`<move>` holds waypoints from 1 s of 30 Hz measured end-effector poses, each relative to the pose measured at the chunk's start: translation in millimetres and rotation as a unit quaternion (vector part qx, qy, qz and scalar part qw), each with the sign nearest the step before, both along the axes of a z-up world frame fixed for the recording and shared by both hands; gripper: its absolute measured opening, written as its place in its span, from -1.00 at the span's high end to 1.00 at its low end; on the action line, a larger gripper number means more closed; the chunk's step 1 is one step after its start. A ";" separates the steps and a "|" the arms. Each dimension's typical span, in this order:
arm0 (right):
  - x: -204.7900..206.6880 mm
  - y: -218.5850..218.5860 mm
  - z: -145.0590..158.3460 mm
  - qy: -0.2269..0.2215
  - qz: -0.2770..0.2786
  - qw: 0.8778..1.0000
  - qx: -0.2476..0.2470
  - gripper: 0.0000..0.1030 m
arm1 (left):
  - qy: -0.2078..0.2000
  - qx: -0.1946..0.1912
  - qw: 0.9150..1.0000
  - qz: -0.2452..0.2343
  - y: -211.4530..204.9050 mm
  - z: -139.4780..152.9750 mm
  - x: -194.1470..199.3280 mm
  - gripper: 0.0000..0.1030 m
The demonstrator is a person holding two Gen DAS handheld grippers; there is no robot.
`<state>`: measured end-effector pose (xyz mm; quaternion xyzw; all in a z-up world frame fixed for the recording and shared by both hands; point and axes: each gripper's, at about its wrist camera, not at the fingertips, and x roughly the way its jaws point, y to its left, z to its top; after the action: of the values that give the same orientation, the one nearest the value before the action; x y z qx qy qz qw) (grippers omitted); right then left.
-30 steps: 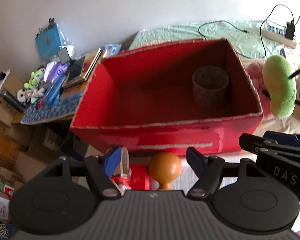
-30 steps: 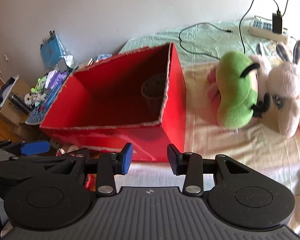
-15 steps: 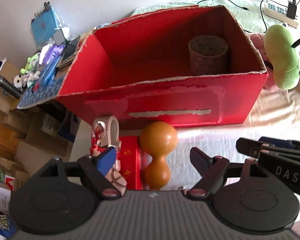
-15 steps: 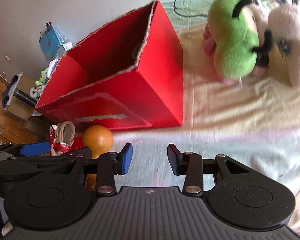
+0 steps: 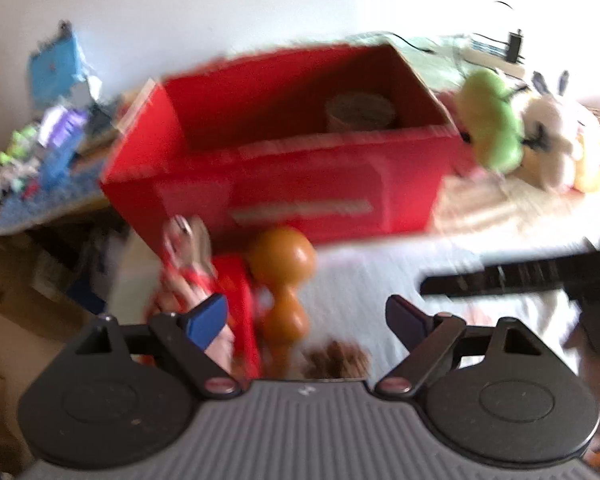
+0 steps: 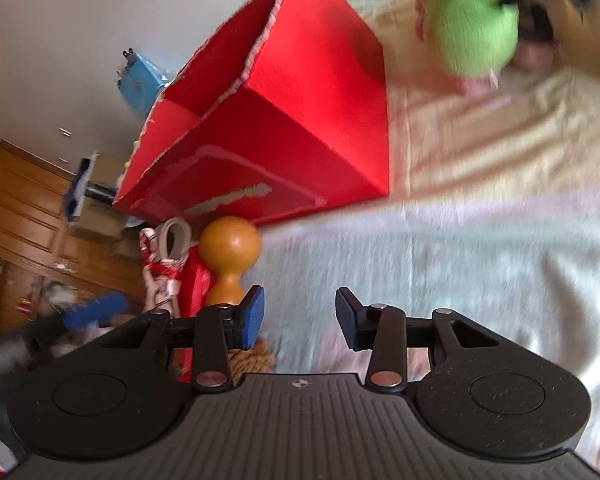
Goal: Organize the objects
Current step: 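Grasp the brown pine cone with the right tool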
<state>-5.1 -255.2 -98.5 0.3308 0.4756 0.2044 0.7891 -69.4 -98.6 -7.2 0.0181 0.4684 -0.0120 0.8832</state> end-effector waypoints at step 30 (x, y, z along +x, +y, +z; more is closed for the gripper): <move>13.6 47.2 -24.3 0.037 0.147 0.986 0.070 0.00 | 0.071 -0.038 0.996 0.047 -3.9 -81.4 1.1 0.06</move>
<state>8.5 -208.1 -122.8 0.3189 0.5324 0.3381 0.7075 -68.3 -102.5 -88.6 -0.0386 0.5295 0.0107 0.8473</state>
